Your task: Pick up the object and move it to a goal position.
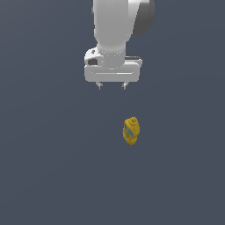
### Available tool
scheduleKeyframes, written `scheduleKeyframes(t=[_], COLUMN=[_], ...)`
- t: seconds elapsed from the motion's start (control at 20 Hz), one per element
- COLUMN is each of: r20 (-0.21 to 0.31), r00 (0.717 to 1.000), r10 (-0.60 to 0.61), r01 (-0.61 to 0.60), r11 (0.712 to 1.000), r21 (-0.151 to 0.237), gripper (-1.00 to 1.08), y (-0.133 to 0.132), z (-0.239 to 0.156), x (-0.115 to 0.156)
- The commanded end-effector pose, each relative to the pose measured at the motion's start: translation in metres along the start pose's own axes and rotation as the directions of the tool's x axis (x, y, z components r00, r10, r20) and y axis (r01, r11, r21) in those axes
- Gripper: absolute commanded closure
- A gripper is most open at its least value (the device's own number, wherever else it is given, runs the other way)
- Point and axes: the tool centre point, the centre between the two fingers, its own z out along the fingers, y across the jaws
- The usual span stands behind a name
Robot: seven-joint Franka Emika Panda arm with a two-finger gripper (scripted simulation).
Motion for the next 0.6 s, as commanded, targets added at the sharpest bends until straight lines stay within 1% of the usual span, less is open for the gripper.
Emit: scheduleKeyframes(t=[0.0,0.15,0.4,0.55], r20=[0.0,0.004,0.023,0.025], r00=[1.0,1.0,0.999,0.999], r10=[0.0,0.004,0.022,0.025], r01=[0.0,-0.004,-0.022,-0.024], r11=[1.0,1.0,1.0,1.0], r21=[0.0,-0.002,-0.009,-0.01], gripper=[-0.92,-0.92,-0.92,-0.92], y=[0.0,0.003,0.016,0.018], z=[0.0,0.001,0.004,0.004], x=[0.0,0.0,0.001,0.001])
